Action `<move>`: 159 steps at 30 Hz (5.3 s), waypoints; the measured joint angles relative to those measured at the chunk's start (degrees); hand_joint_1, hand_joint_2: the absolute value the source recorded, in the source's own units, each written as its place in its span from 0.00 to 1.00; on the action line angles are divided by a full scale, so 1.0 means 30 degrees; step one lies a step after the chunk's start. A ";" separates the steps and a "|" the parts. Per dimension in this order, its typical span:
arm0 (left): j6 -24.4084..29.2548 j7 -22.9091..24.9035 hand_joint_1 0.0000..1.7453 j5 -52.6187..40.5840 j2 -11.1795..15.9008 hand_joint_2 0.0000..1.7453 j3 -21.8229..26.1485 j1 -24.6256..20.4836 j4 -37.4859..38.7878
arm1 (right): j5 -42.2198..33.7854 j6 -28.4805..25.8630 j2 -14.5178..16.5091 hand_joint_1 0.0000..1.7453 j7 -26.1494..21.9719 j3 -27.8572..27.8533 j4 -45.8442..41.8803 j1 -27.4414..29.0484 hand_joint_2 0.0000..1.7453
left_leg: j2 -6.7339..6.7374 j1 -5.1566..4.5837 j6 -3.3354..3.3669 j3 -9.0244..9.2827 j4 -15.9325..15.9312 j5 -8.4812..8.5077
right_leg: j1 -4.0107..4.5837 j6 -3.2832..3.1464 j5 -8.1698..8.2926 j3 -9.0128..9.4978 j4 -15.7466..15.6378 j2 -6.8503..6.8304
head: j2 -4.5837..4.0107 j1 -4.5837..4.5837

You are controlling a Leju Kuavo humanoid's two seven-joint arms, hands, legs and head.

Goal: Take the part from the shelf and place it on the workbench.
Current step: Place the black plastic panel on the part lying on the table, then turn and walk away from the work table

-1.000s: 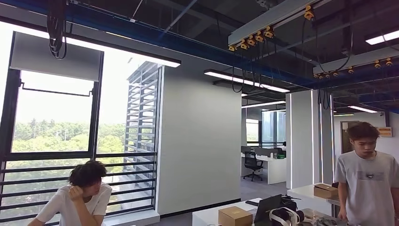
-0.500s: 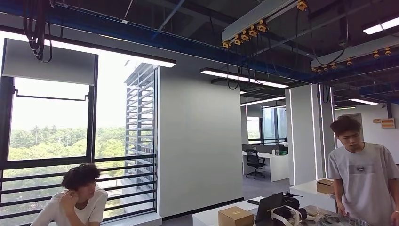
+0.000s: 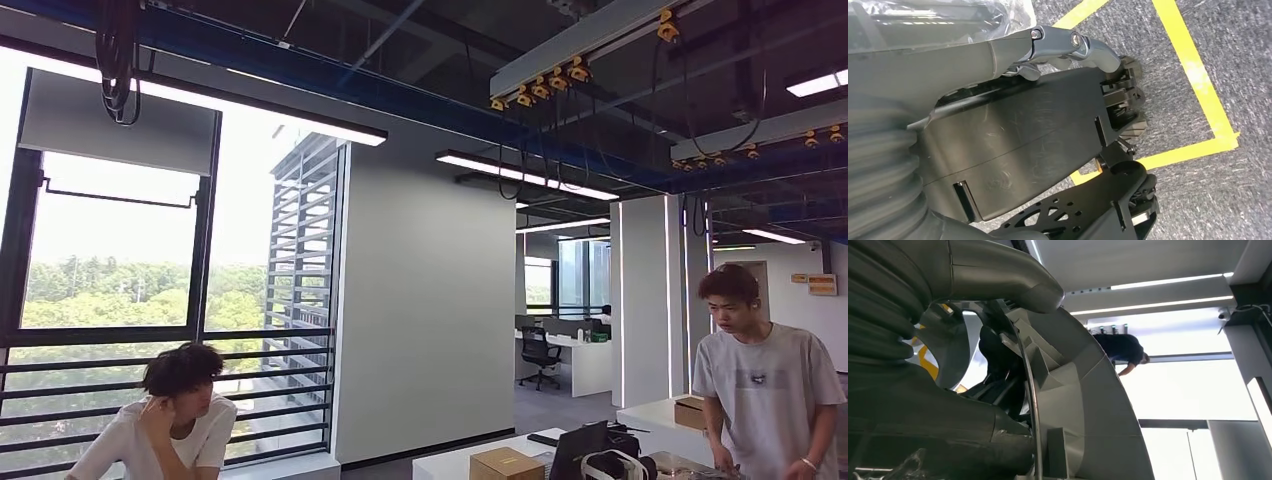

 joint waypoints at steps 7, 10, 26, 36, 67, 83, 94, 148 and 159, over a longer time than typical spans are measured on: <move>0.0165 -0.0215 0.00 -0.0588 -0.0024 1.00 -0.0164 -0.0059 -0.0004 | 0.0324 -0.0304 0.0029 1.00 0.0915 0.0127 0.0831 -0.1237 1.00 | 0.0008 -0.0054 0.0115 -0.0011 0.0014 0.0040 | -0.0052 0.0338 0.0092 0.0010 -0.0077 -0.0003 | 0.0000 0.0015; 0.0242 -0.0328 0.00 -0.0902 -0.0055 1.00 -0.0346 -0.0125 -0.0002 | 0.0488 -0.0435 0.0155 1.00 0.1494 0.0240 0.1556 -0.2109 1.00 | 0.0014 -0.0051 0.0127 -0.0002 0.0011 0.0071 | -0.0046 0.0367 0.0113 0.0006 -0.0076 -0.0008 | 0.0000 0.0036; -0.0592 0.0185 0.00 -0.1115 -0.0330 1.00 -0.0798 -0.0274 0.0087 | 0.3049 0.0349 0.1543 1.00 0.5690 0.2433 0.8439 -0.6832 1.00 | 0.0002 -0.0043 0.0096 0.0005 -0.0076 0.0144 | -0.0038 0.0341 0.0127 -0.0023 -0.0055 -0.0040 | 0.0000 0.0067; -0.1140 0.0760 0.00 -0.0539 -0.0435 1.00 -0.0750 -0.0395 0.0352 | 0.8382 0.3400 0.2599 1.00 0.9264 0.5081 1.3514 -0.8721 1.00 | 0.0000 -0.0045 0.0097 -0.0009 -0.0077 0.0144 | -0.0040 0.0341 0.0127 -0.0034 -0.0057 -0.0042 | 0.0000 0.0066; -0.1730 0.0774 0.00 0.0124 -0.0709 1.00 -0.0397 -0.0549 0.0765 | 1.6072 0.7437 0.3974 1.00 1.0202 0.9167 1.9023 -0.9314 1.00 | 0.0014 -0.0042 0.0097 0.0038 -0.0077 0.0144 | -0.0039 0.0340 0.0129 0.0004 -0.0072 -0.0020 | 0.0000 0.0069; -0.1027 0.0492 0.00 -0.0343 -0.0778 1.00 -0.0408 -0.0579 0.0865 | 1.5208 0.1406 0.3373 1.00 0.8994 0.6934 1.7610 -0.7580 1.00 | 0.0012 -0.0043 0.0100 0.0043 -0.0076 0.0143 | -0.0039 0.0341 0.0128 0.0008 -0.0076 -0.0025 | 0.0000 0.0069; -0.0250 -0.1916 0.00 0.0189 -0.0798 1.00 -0.0106 -0.0498 0.0985 | 0.7160 -0.4688 0.0333 1.00 0.1537 0.0614 0.4579 -0.2697 1.00 | 0.0022 -0.0047 0.0113 0.0044 -0.0075 0.0127 | -0.0043 0.0343 0.0128 0.0010 -0.0103 -0.0012 | 0.0000 0.0062; 0.0481 -0.3814 0.00 0.1921 -0.0863 0.00 0.1408 -0.0082 0.1304 | 1.6234 -0.5710 -0.3110 0.00 1.3416 -0.6124 -0.2390 0.6221 0.00 | 0.0023 -0.0042 0.0082 0.0097 -0.0103 0.0096 | -0.0039 0.0356 0.0109 0.0056 -0.0108 -0.0020 | 0.0000 0.0062; 0.0459 -0.2530 0.00 0.0754 -0.0863 0.00 0.1144 -0.0173 0.1271 | 0.9955 0.2102 -0.2887 0.00 1.3584 -0.7090 1.0078 0.8984 0.00 | -0.0052 -0.0044 0.0069 0.0089 -0.0123 0.0057 | -0.0041 0.0354 0.0046 0.0054 -0.0118 -0.0065 | 0.0000 0.0056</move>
